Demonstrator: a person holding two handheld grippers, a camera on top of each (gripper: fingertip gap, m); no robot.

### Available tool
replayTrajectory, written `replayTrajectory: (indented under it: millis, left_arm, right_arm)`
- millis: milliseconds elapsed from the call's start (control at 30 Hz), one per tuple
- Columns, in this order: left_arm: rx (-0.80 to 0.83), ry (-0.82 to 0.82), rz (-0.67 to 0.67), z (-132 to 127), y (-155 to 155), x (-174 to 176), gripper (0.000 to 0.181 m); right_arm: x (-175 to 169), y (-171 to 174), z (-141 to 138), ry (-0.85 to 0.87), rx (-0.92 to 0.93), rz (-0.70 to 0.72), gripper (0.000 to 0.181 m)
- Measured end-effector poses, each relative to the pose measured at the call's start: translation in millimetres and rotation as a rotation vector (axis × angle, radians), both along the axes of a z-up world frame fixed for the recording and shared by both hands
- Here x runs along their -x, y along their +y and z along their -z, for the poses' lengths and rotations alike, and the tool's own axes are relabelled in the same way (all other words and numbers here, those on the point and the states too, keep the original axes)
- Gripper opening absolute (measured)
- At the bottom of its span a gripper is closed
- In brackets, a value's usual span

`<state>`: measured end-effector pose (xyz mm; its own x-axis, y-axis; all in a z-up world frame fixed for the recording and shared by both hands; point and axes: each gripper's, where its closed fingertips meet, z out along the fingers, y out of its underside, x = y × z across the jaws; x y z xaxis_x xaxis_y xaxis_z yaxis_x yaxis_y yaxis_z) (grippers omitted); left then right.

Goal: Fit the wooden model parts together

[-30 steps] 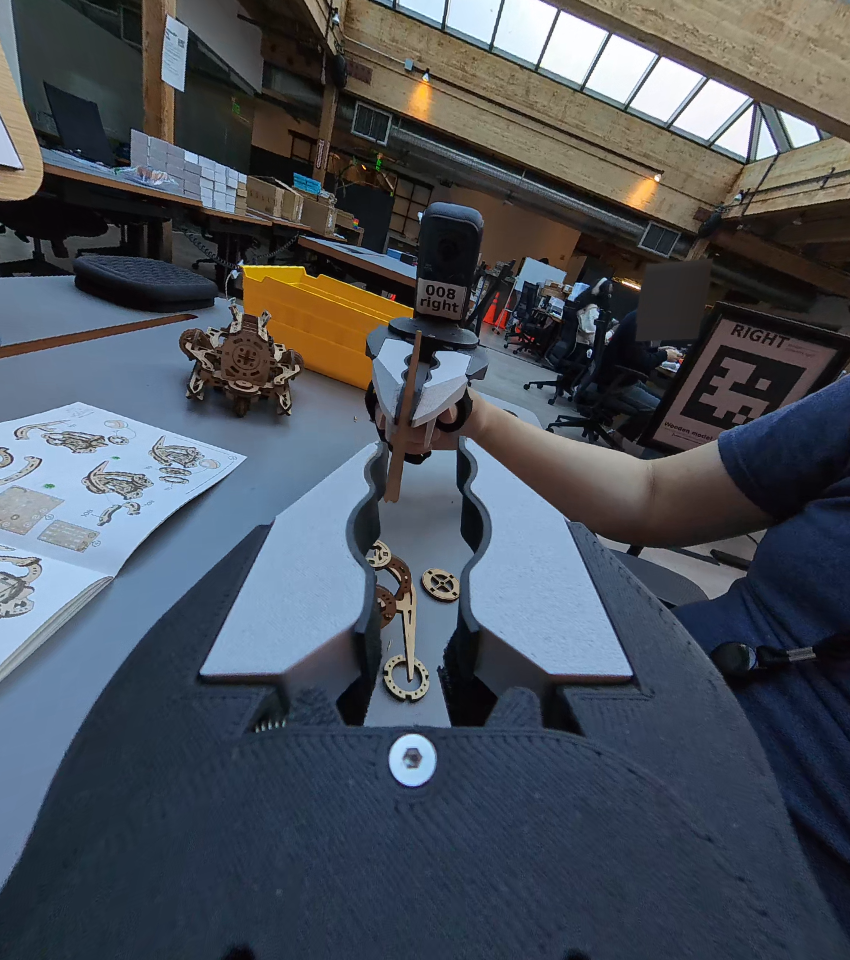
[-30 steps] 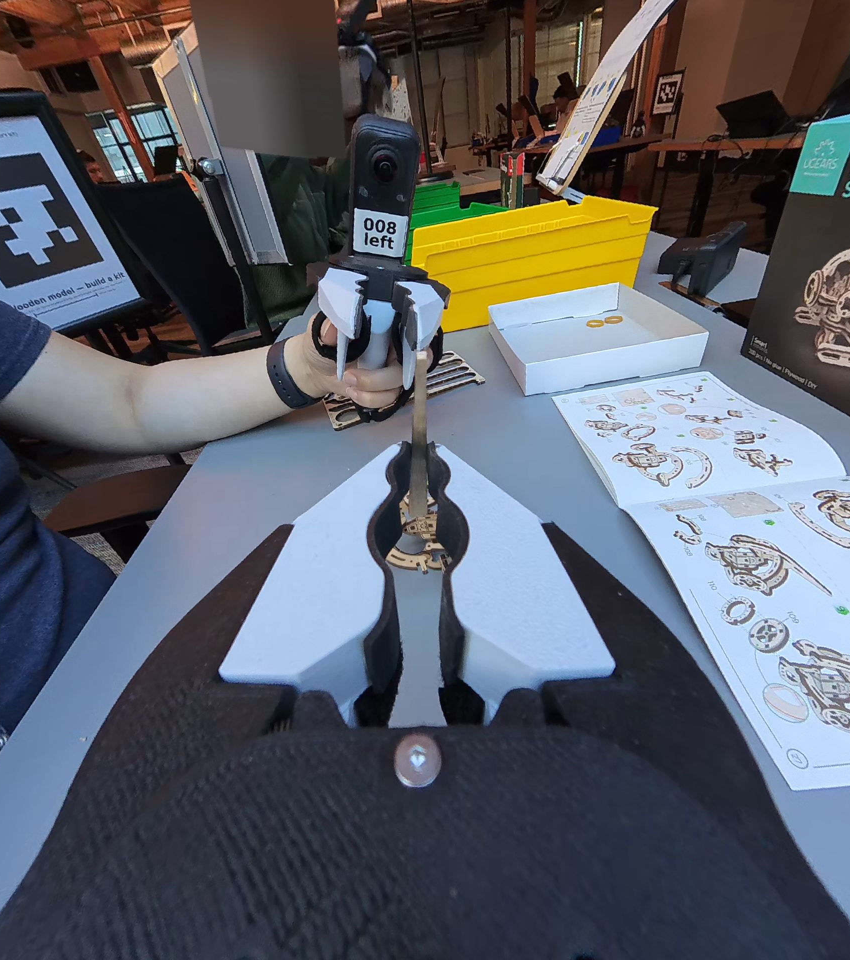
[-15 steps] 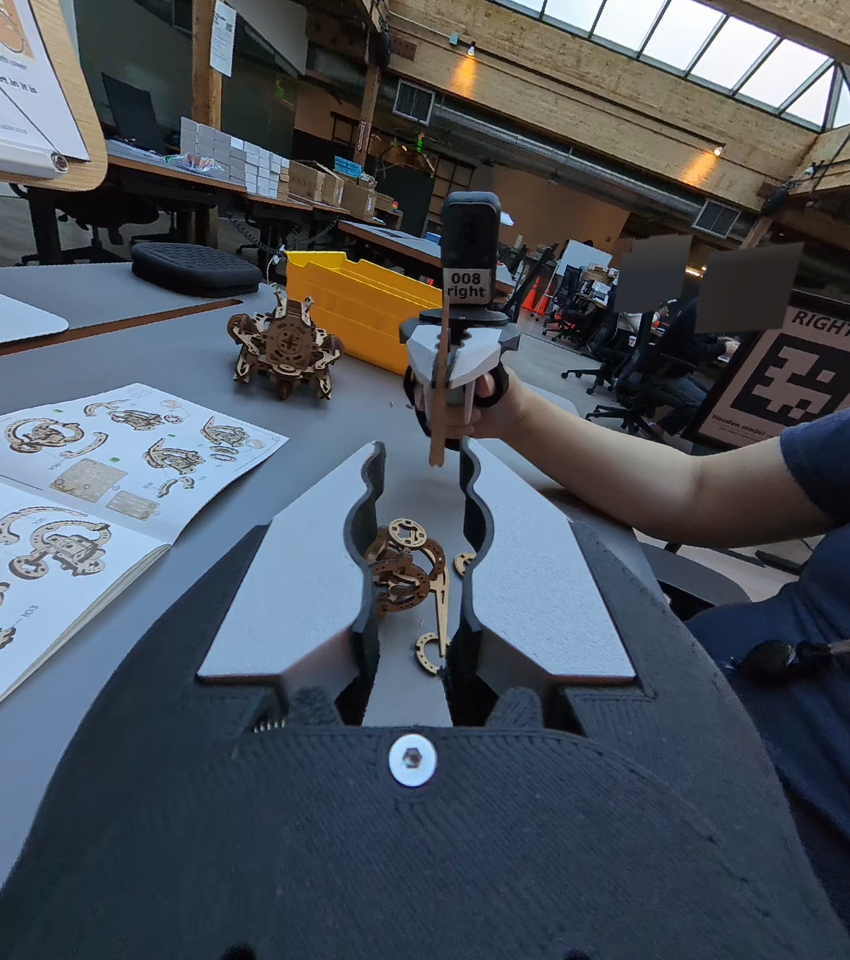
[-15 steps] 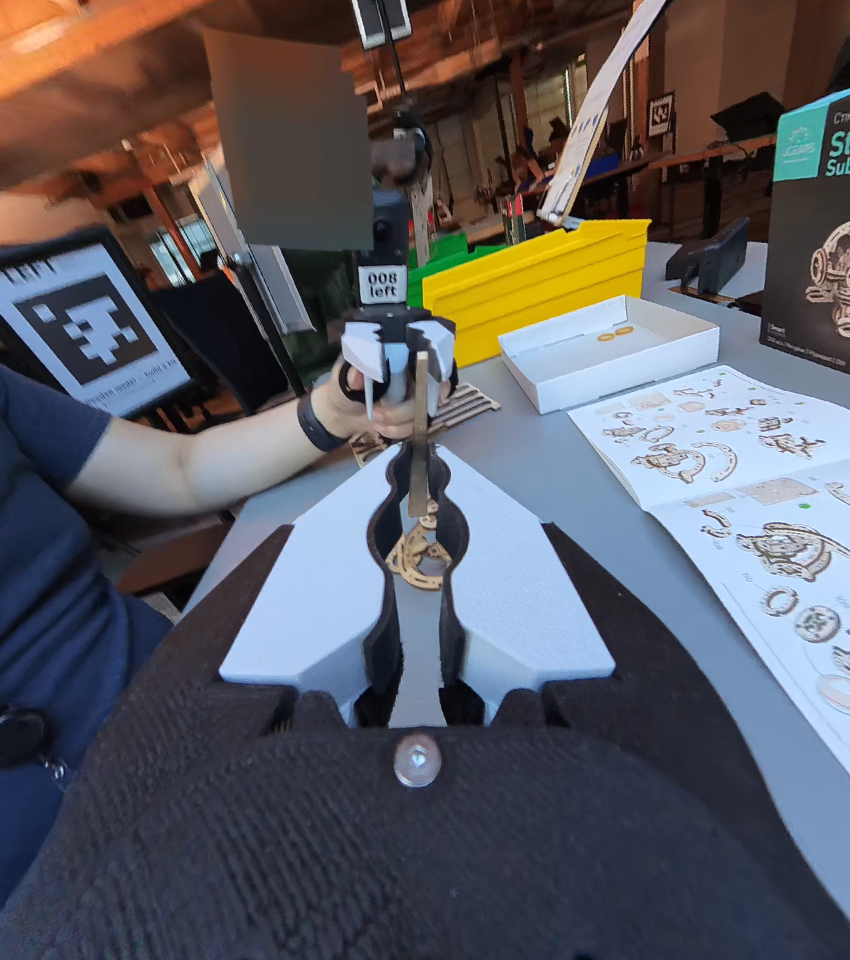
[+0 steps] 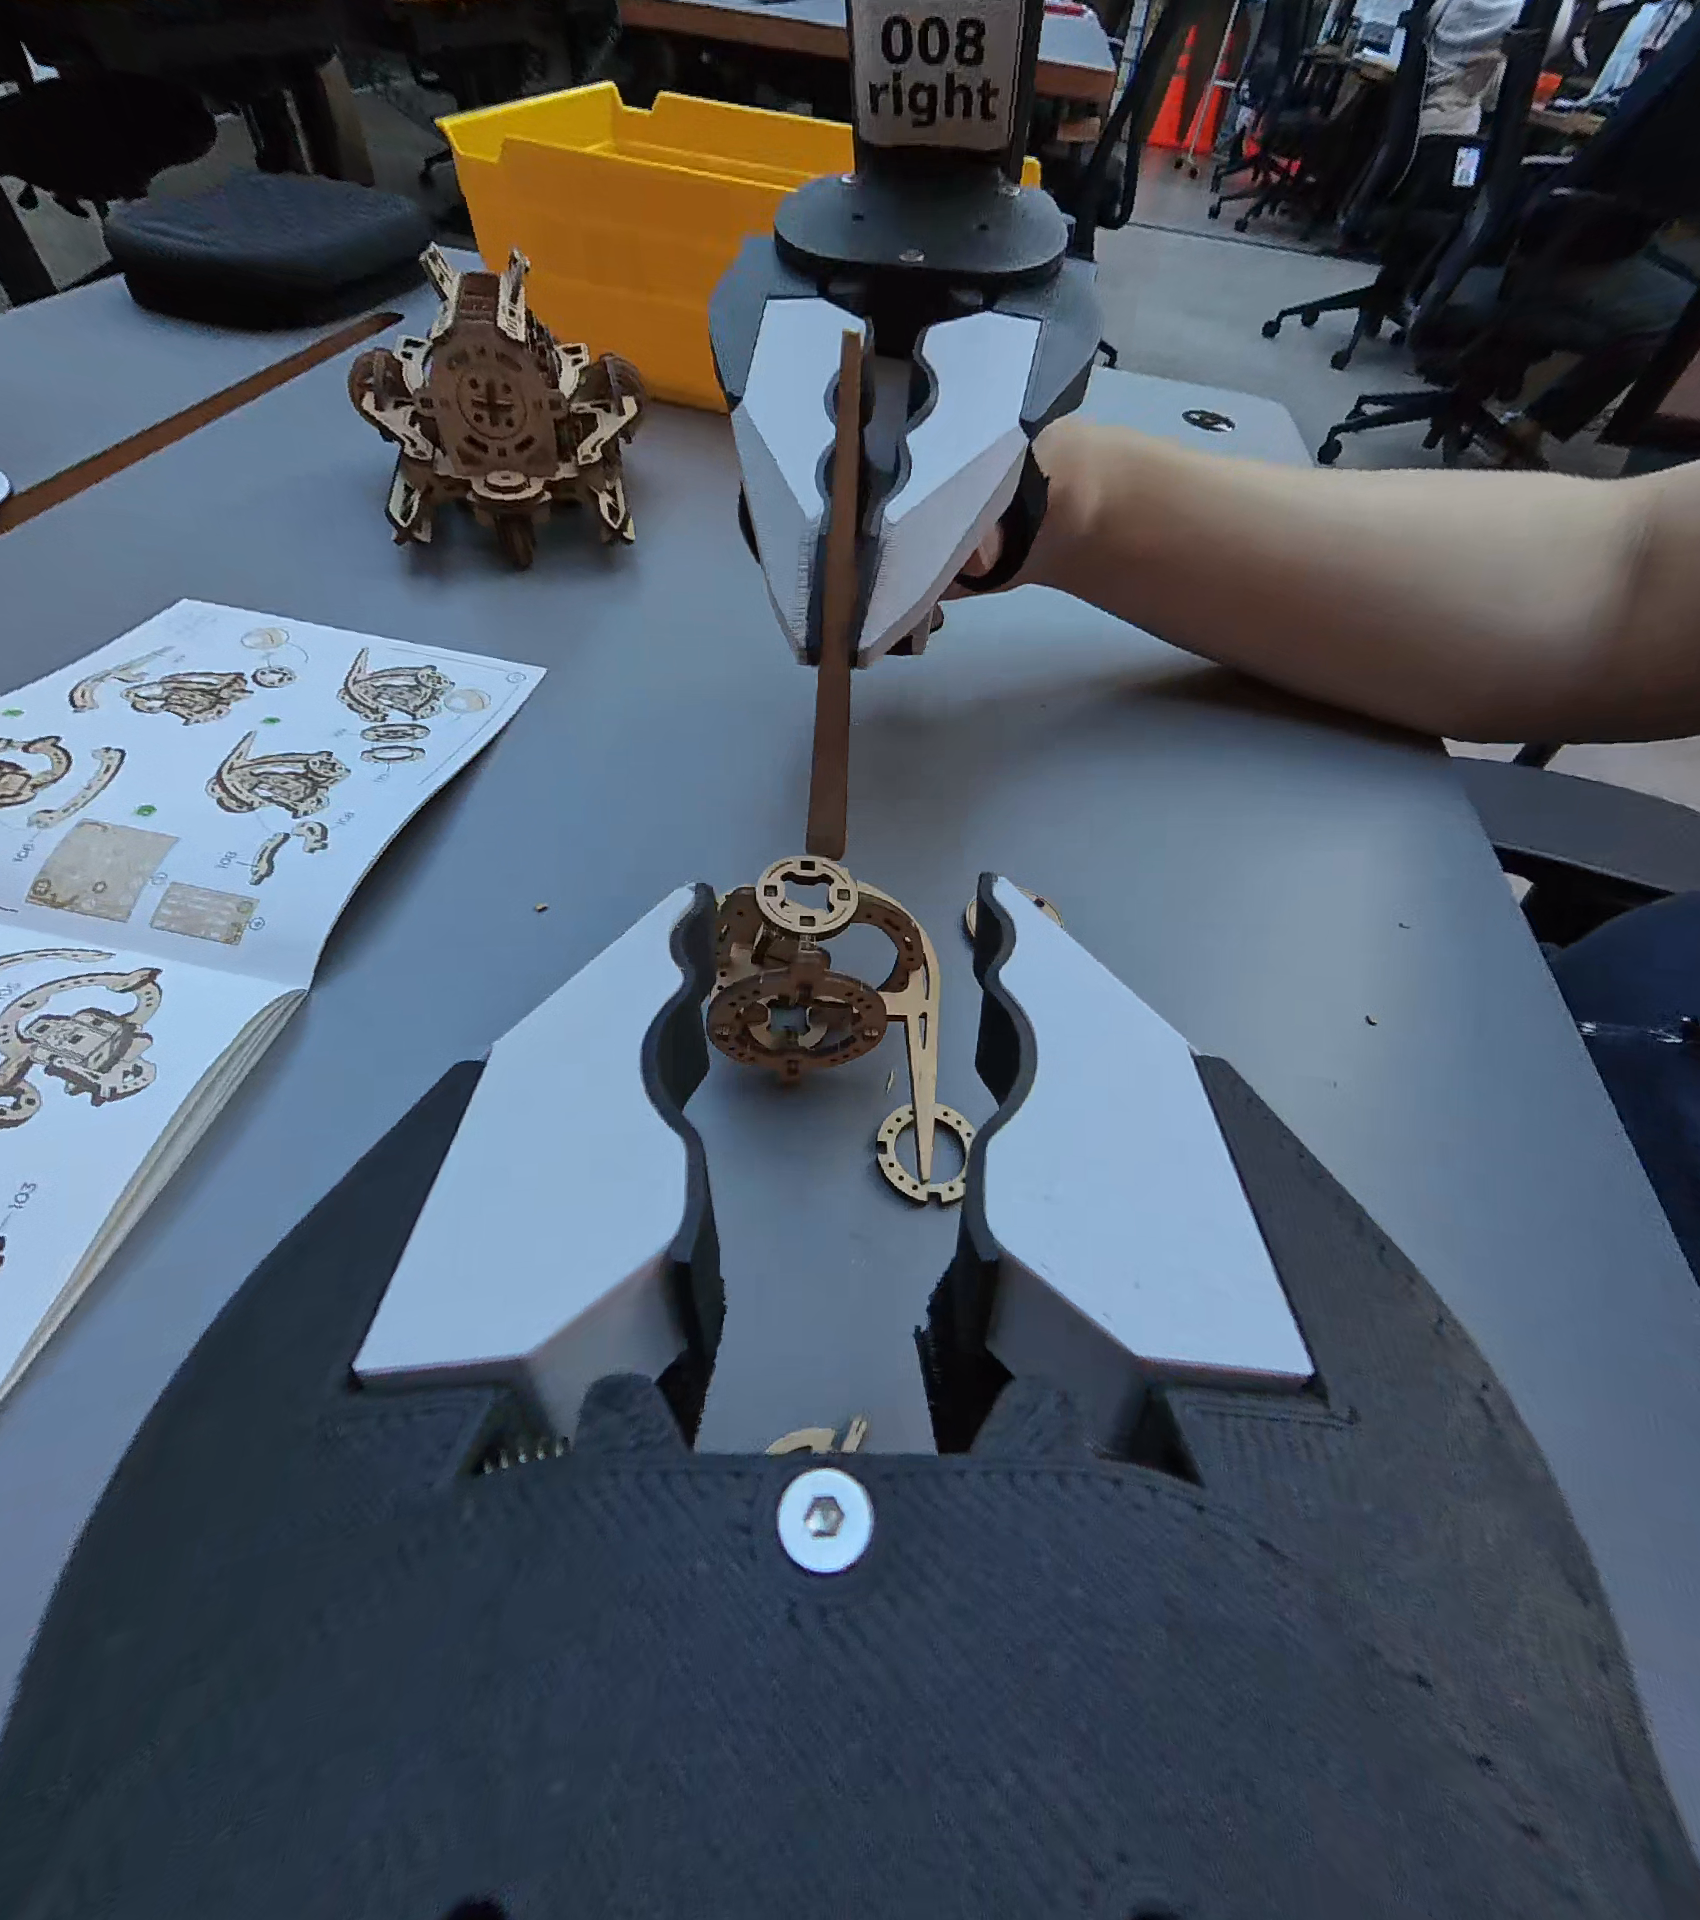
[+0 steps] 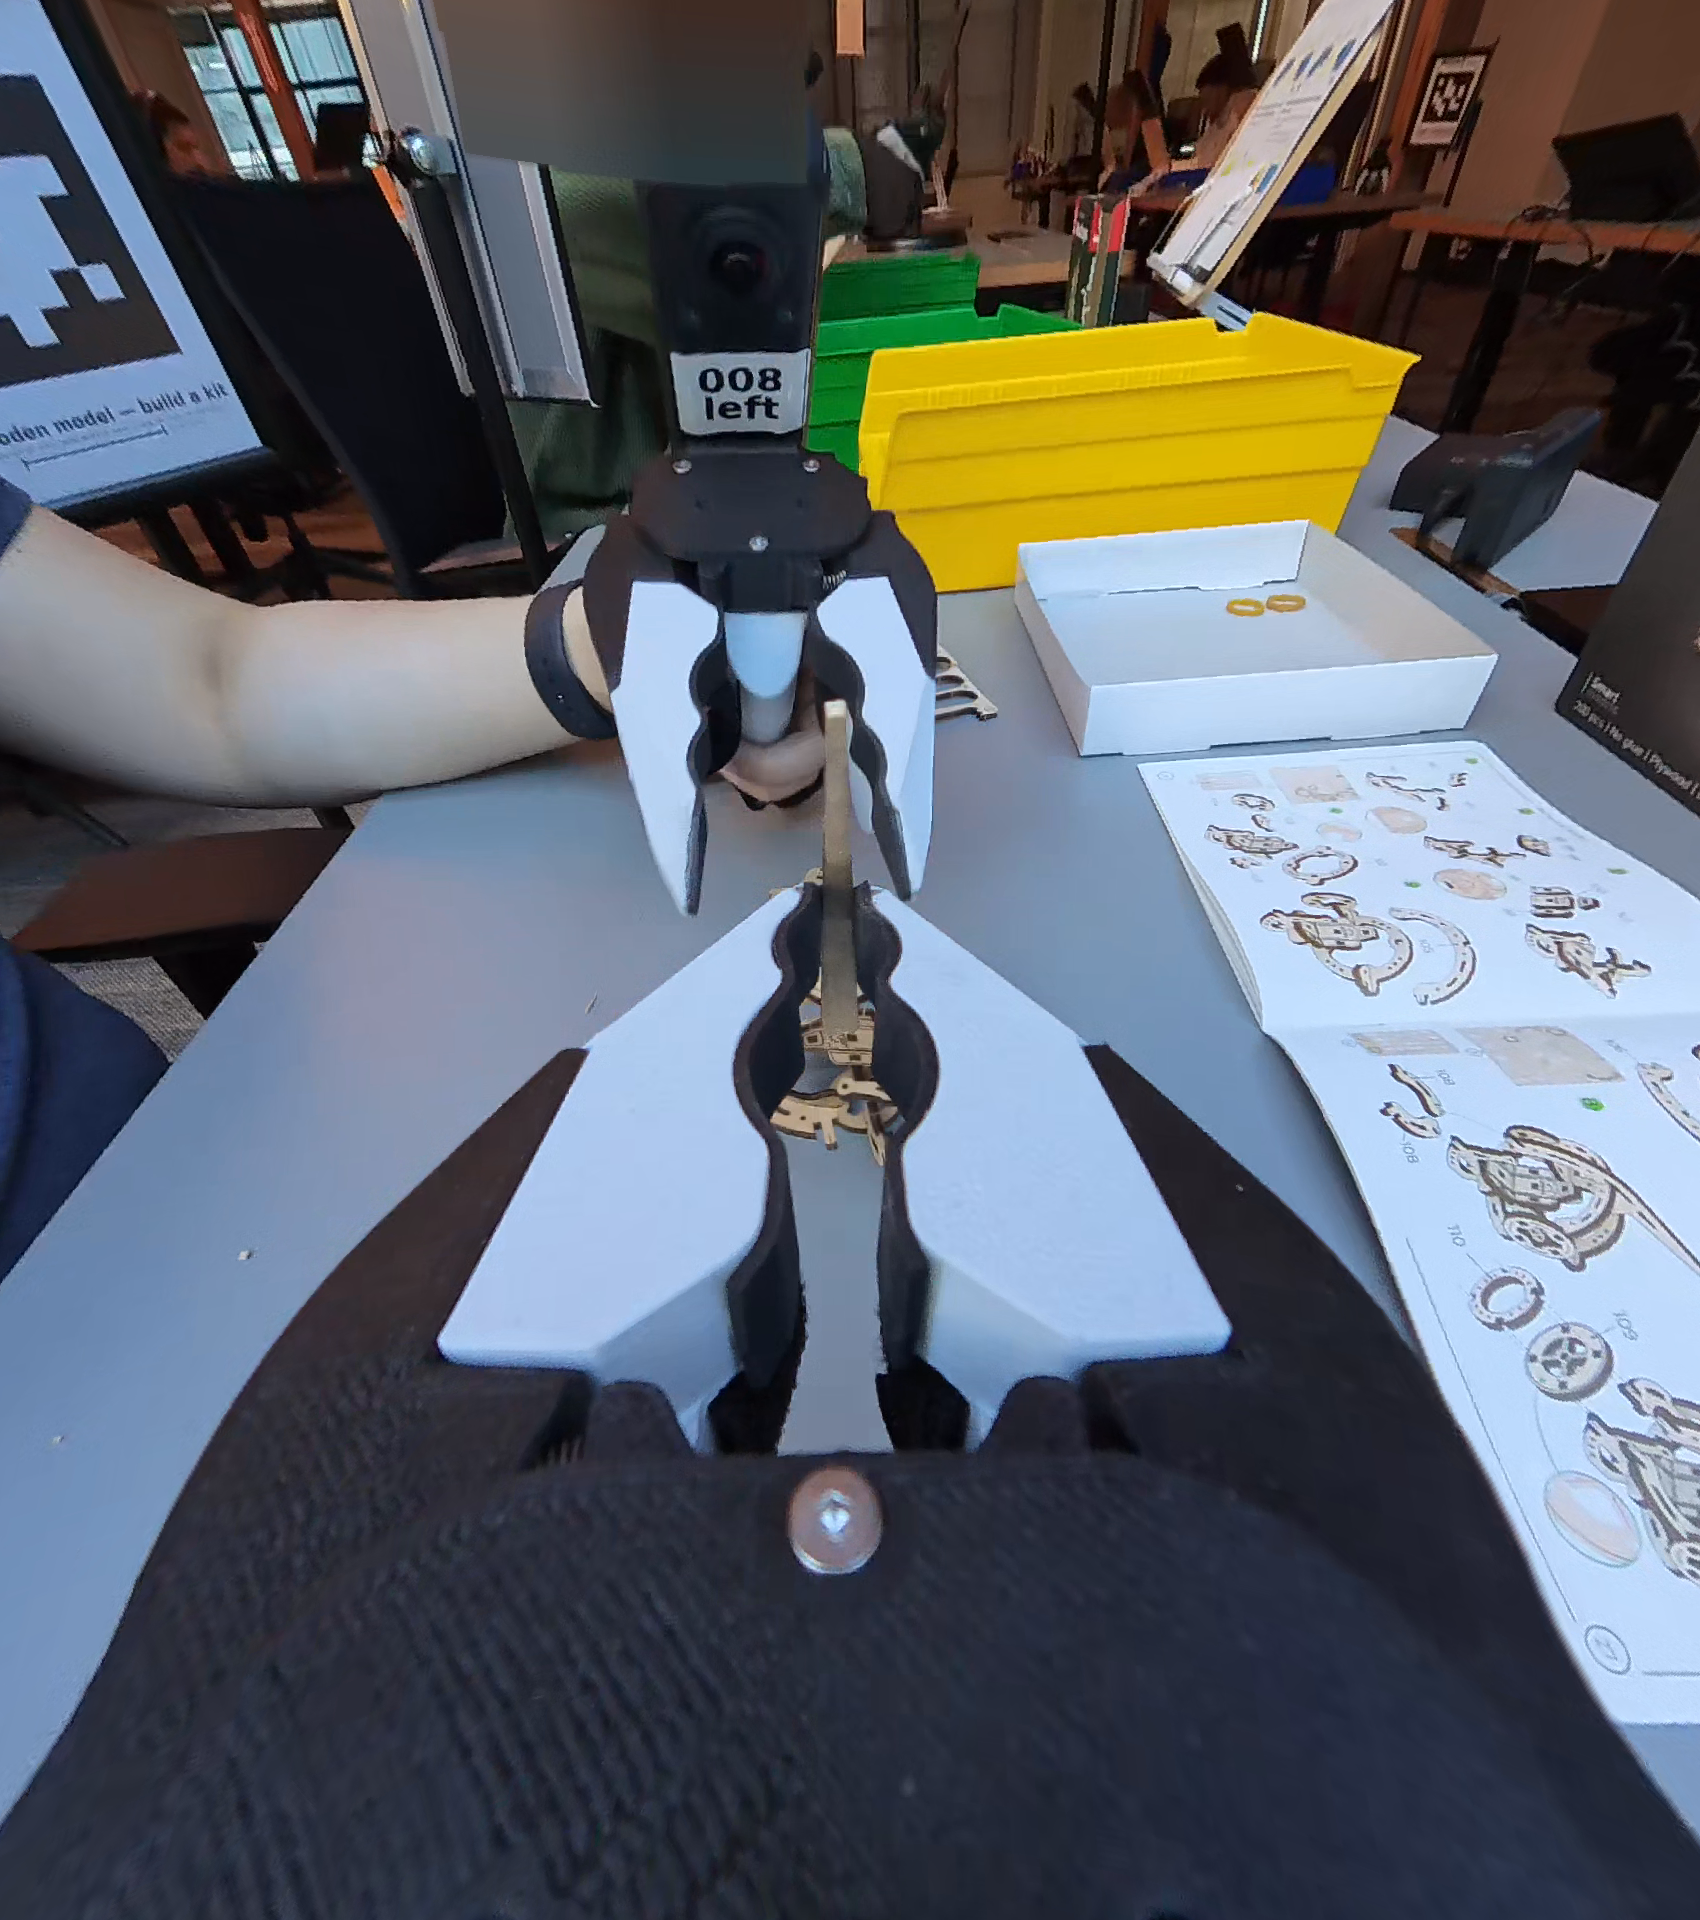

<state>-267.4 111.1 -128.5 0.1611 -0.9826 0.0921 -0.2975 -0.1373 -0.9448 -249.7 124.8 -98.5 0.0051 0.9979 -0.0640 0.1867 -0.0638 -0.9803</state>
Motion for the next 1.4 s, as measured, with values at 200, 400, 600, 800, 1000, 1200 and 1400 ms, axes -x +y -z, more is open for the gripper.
replayTrajectory:
  millis: [200,400,600,800,1000,1200,1400]
  left_arm:
    - [-0.021,0.108,0.000,23,-1,-9,0.062]
    - [-0.048,0.159,-0.012,31,1,-11,0.060]
    - [-0.064,0.192,-0.022,36,2,-11,0.056]
    - [-0.084,0.222,-0.025,40,3,-8,0.051]
    - [-0.078,0.212,-0.022,38,3,-5,0.052]
    - [-0.067,0.162,-0.004,26,0,-2,0.052]
    - [-0.051,0.060,-0.008,4,2,8,0.050]
  right_arm:
    - [3,2,12,-0.020,0.022,-0.025,0.003]
    - [8,2,24,-0.074,0.018,-0.029,0.003]
    - [14,-1,39,-0.200,-0.063,-0.036,0.004]
    - [17,-4,39,-0.223,-0.090,-0.046,0.004]
    - [16,-6,40,-0.225,-0.089,-0.047,0.004]
    - [17,-6,39,-0.214,-0.067,-0.043,0.004]
    - [18,-9,38,-0.214,-0.073,-0.045,0.004]
